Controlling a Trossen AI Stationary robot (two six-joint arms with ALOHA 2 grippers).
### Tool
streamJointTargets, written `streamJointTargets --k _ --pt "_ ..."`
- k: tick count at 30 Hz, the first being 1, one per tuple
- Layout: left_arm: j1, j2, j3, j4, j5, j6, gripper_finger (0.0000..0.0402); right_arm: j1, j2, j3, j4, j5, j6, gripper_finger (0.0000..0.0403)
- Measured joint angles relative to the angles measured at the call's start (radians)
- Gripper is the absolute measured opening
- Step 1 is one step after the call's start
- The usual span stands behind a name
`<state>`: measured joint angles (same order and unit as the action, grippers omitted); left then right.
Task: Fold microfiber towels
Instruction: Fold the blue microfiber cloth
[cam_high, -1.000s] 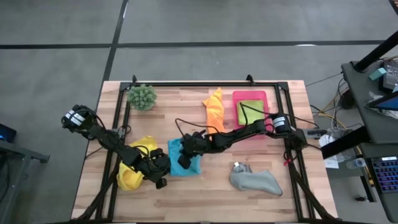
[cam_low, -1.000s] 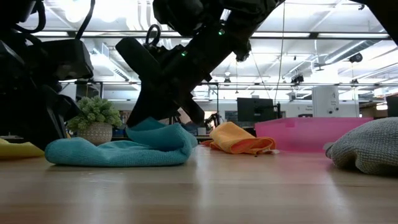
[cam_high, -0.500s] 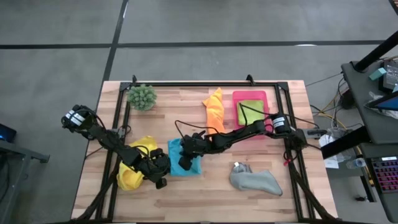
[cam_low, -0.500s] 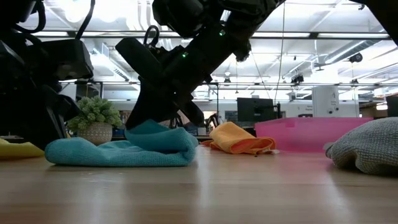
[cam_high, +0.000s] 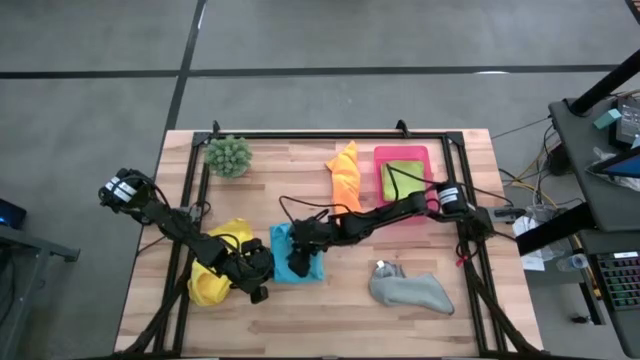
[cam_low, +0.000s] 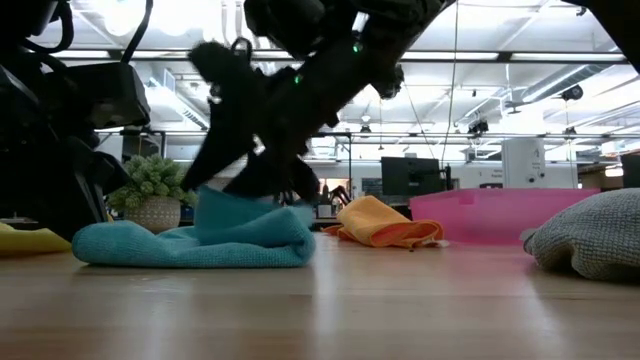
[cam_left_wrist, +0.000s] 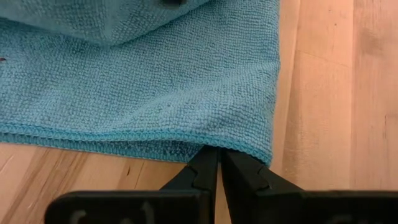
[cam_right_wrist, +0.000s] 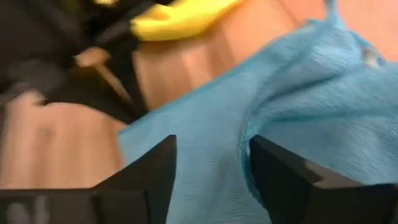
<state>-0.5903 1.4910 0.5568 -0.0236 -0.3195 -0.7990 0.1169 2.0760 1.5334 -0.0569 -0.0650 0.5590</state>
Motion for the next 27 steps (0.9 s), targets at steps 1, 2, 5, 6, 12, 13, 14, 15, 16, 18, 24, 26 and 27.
streamJointTargets --k 1,2,5,6,12,13,14,15,16,18,24,26,27 --pt "0.000 0.000 0.000 0.000 0.000 0.000 0.0006 0.000 -0.008 0.002 0.001 -0.015 -0.012 0.0206" --pt "0.000 0.000 0.000 0.000 0.000 0.000 0.0006 0.000 -0.018 0.005 -0.002 -0.029 -0.036 0.0210" --pt "0.000 0.000 0.000 0.000 0.000 0.000 0.0006 0.000 -0.043 0.013 -0.054 -0.039 -0.077 0.0215" --pt "0.000 0.000 0.000 -0.001 0.000 0.001 0.0006 -0.001 -0.046 0.016 -0.070 -0.040 -0.086 0.0215" --pt "0.002 -0.001 -0.001 -0.001 -0.003 0.002 0.0006 -0.004 -0.053 0.020 -0.088 -0.039 -0.110 0.0215" --pt "0.002 -0.001 -0.001 0.000 -0.003 0.002 0.0006 -0.005 -0.054 0.023 -0.088 -0.037 -0.111 0.0214" --pt "0.002 -0.001 -0.001 0.000 -0.003 0.002 0.0006 -0.005 -0.054 0.027 -0.087 -0.037 -0.111 0.0213" --pt "0.002 -0.001 -0.001 0.000 -0.003 0.002 0.0006 -0.006 -0.054 0.031 -0.087 -0.032 -0.112 0.0212" --pt "0.002 -0.001 -0.001 0.000 -0.003 0.002 0.0006 -0.006 -0.054 0.033 -0.086 -0.018 -0.113 0.0210" --pt "0.002 -0.001 -0.001 0.000 -0.003 0.001 0.0006 -0.006 -0.054 0.037 -0.087 0.017 -0.114 0.0208" --pt "0.002 -0.001 0.000 -0.001 0.009 -0.004 0.0006 -0.007 -0.067 0.044 -0.116 0.038 -0.189 0.0201" --pt "0.002 -0.002 0.000 0.000 0.028 -0.007 0.0006 -0.003 -0.091 0.044 -0.158 0.039 -0.243 0.0197" --pt "0.002 -0.004 0.000 0.000 0.039 -0.007 0.0006 0.000 -0.107 0.042 -0.183 0.044 -0.271 0.0195"
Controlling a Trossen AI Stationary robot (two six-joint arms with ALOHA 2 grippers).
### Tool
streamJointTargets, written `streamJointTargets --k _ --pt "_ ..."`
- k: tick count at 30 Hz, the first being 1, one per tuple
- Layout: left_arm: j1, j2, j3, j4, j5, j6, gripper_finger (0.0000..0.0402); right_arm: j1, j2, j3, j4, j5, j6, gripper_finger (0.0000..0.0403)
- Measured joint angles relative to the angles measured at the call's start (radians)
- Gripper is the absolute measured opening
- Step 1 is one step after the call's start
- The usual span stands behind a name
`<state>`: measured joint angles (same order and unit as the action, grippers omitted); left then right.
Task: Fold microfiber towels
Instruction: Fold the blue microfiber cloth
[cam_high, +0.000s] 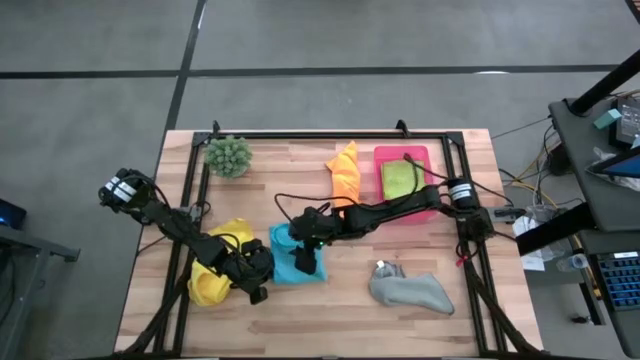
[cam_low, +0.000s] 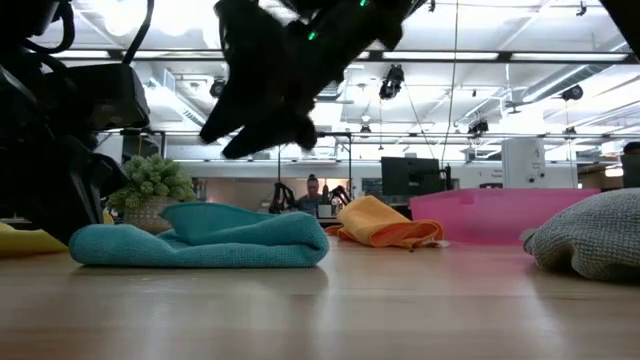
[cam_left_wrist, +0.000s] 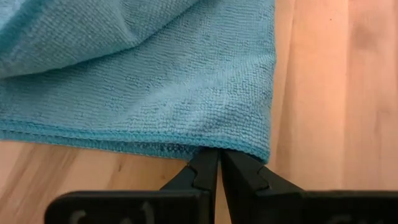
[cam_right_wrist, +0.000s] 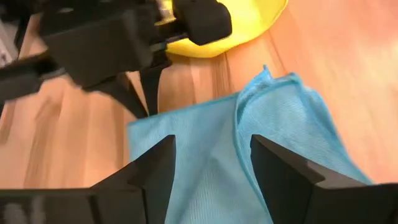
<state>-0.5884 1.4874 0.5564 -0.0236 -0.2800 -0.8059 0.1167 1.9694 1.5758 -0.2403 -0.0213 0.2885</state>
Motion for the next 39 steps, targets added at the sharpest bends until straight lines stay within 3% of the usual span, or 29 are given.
streamJointTargets --k 6,13,21,29,33,39 --pt "-0.001 -0.029 0.012 -0.002 0.034 0.001 0.0006 0.015 -0.099 -0.060 -0.135 0.049 -0.096 0.0192" --pt "-0.001 -0.075 0.017 -0.015 0.052 0.001 0.0006 0.027 -0.198 -0.245 -0.119 0.052 -0.106 0.0192" --pt "0.003 -0.105 0.019 -0.091 0.183 -0.048 0.0009 0.039 -0.264 -0.453 0.107 0.049 -0.118 0.0192" --pt "0.014 -0.179 0.022 -0.202 0.262 -0.161 0.0064 0.039 -0.343 -0.573 0.251 0.050 -0.174 0.0192" --pt "0.034 -0.226 0.069 -0.188 0.206 -0.075 0.0072 0.039 -0.381 -0.640 0.354 0.049 -0.204 0.0192" --pt "0.087 -0.222 0.166 -0.193 0.009 0.114 0.0072 0.038 -0.399 -0.715 0.497 0.049 -0.193 0.0192"
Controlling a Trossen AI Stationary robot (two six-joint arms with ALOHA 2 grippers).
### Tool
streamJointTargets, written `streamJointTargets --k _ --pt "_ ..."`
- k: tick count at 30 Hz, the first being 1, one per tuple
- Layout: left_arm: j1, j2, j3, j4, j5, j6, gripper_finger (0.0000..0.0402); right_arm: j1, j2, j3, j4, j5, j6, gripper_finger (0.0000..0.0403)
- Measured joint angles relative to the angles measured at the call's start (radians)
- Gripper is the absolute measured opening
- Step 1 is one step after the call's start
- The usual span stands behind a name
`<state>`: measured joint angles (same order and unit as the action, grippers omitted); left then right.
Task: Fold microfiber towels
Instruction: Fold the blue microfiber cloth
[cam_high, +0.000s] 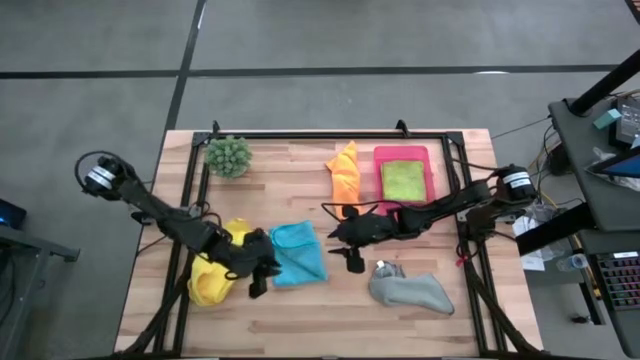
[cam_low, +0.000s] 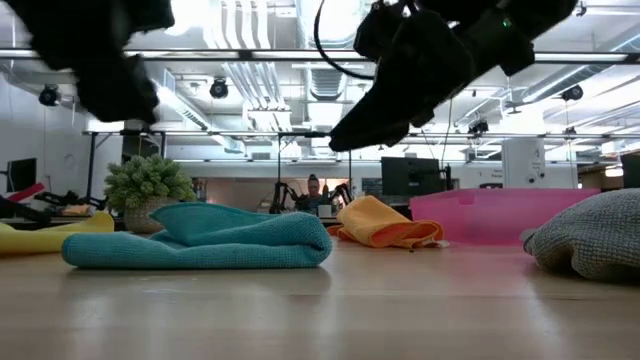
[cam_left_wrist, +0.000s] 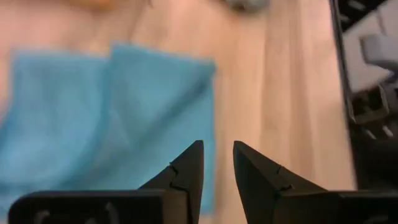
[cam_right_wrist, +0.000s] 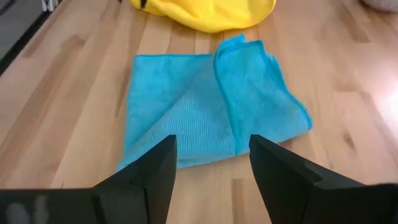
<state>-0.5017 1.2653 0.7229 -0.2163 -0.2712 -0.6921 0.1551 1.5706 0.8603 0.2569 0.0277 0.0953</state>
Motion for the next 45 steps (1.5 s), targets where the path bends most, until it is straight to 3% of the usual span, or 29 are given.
streamJointTargets --k 7,13,20,27,34,40,45 --pt "0.110 0.073 0.055 0.038 -0.089 0.106 0.0073 0.006 0.036 -0.042 0.078 0.001 0.071 0.0192" --pt "0.197 0.162 0.076 0.201 0.013 0.189 0.0095 0.009 0.024 -0.073 0.080 0.000 0.019 0.0192" --pt "0.261 0.323 0.134 0.208 0.016 0.210 0.0141 0.009 0.021 -0.084 0.092 0.000 -0.022 0.0192" --pt "0.291 0.482 0.213 0.199 0.025 0.238 0.0144 0.009 0.021 -0.093 0.097 0.000 -0.042 0.0192" --pt "0.292 0.522 0.250 0.186 0.040 0.255 0.0143 0.009 0.021 -0.100 0.106 0.000 -0.044 0.0192" --pt "0.293 0.521 0.249 0.165 0.101 0.254 0.0109 0.009 0.021 -0.108 0.124 0.000 -0.047 0.0192" --pt "0.293 0.522 0.247 0.149 0.113 0.264 0.0033 0.008 0.021 -0.112 0.128 0.000 -0.047 0.0192"
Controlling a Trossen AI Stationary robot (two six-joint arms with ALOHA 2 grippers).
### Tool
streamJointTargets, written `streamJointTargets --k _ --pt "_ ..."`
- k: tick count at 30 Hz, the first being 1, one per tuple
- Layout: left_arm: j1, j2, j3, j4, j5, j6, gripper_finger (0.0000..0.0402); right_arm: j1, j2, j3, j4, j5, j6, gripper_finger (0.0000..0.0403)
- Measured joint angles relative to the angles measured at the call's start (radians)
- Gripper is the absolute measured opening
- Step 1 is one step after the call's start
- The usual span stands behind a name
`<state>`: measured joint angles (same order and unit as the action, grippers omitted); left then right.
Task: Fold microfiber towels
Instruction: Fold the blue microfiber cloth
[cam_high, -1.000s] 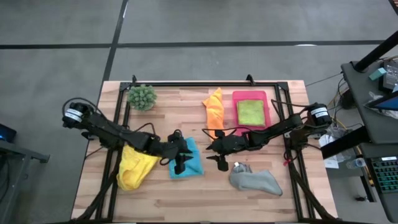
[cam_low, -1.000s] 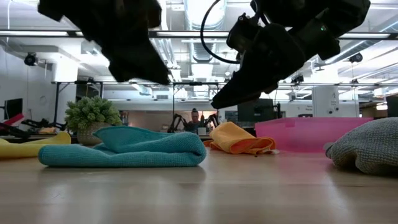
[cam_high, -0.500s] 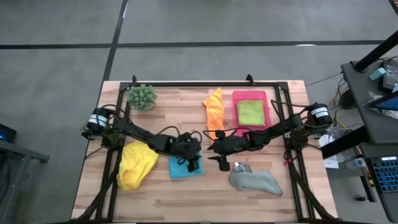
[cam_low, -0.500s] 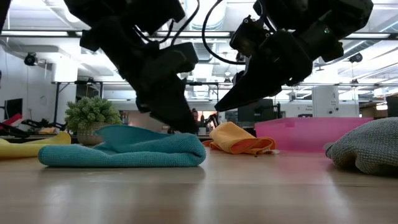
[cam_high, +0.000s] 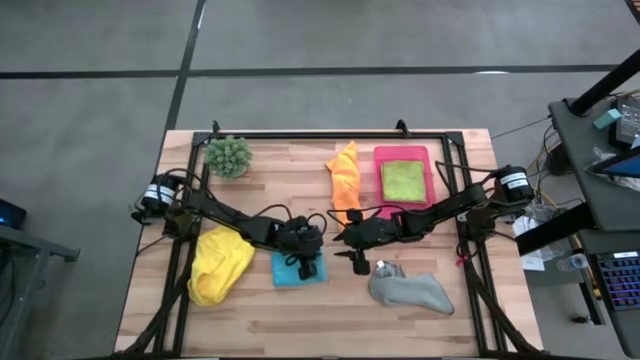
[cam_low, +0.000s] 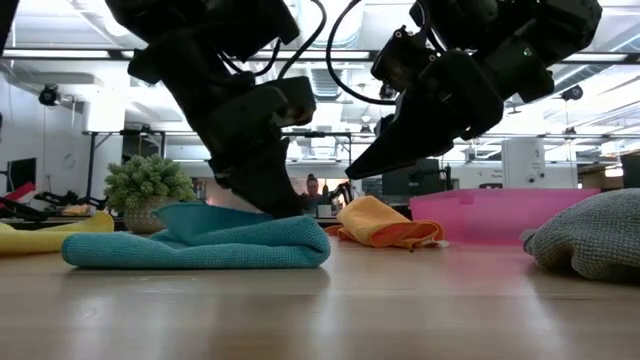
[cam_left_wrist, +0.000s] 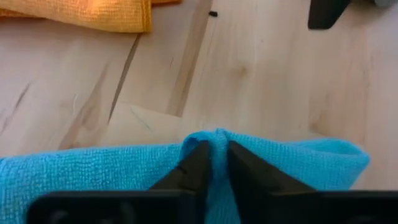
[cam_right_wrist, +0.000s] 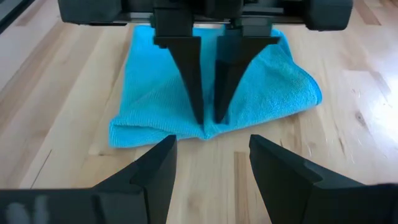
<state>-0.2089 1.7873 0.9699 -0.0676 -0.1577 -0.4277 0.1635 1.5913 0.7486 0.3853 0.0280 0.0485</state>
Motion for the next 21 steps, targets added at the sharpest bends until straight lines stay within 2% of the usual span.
streamJointTargets --k 2,8,17,21 --pt "0.000 -0.001 0.000 0.003 0.000 0.015 0.0009 0.000 0.000 0.000 0.000 0.000 0.001 0.0192" --pt "-0.002 -0.031 0.001 -0.036 0.015 0.024 0.0002 0.000 0.000 -0.001 0.002 0.000 0.002 0.0192" --pt "-0.061 -0.215 -0.014 -0.226 0.098 0.050 0.0001 0.000 0.000 -0.006 0.017 0.000 0.002 0.0192" --pt "-0.105 -0.261 -0.015 -0.302 0.119 0.042 0.0000 0.000 0.000 -0.008 0.018 0.000 0.003 0.0192"
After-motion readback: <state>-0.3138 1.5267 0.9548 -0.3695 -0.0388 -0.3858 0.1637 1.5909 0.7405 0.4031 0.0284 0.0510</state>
